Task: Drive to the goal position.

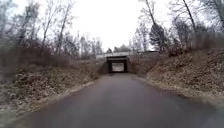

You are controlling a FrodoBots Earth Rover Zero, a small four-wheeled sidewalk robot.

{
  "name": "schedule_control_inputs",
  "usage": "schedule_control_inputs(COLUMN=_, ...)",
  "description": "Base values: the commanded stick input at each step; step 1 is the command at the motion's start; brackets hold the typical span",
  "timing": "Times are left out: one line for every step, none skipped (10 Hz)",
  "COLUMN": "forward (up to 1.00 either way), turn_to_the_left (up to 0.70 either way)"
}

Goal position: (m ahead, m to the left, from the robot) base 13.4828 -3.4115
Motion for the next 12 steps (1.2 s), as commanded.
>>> schedule_control_inputs(forward=1.00, turn_to_the_left=0.01)
schedule_control_inputs(forward=1.00, turn_to_the_left=0.01)
schedule_control_inputs(forward=1.00, turn_to_the_left=0.01)
schedule_control_inputs(forward=1.00, turn_to_the_left=0.01)
schedule_control_inputs(forward=1.00, turn_to_the_left=0.01)
schedule_control_inputs(forward=1.00, turn_to_the_left=0.01)
schedule_control_inputs(forward=1.00, turn_to_the_left=0.01)
schedule_control_inputs(forward=1.00, turn_to_the_left=0.01)
schedule_control_inputs(forward=1.00, turn_to_the_left=0.01)
schedule_control_inputs(forward=1.00, turn_to_the_left=0.01)
schedule_control_inputs(forward=1.00, turn_to_the_left=0.01)
schedule_control_inputs(forward=1.00, turn_to_the_left=0.01)
